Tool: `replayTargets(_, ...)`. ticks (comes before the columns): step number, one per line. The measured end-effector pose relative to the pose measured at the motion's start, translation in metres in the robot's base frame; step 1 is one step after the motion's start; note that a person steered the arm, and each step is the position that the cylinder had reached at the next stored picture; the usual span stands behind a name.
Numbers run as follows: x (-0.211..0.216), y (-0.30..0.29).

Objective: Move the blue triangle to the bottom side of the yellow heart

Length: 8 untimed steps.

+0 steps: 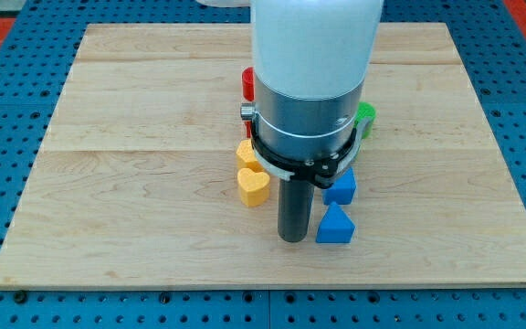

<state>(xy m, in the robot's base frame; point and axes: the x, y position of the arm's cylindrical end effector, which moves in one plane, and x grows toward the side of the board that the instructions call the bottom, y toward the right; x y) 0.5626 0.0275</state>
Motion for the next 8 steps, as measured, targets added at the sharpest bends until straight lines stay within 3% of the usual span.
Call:
replayTargets(2,-0.055,-0.04)
replayTargets(4,-0.078,0.033)
replayTargets(6,-0.091,0.062)
replayTargets(8,-0.077,0.126)
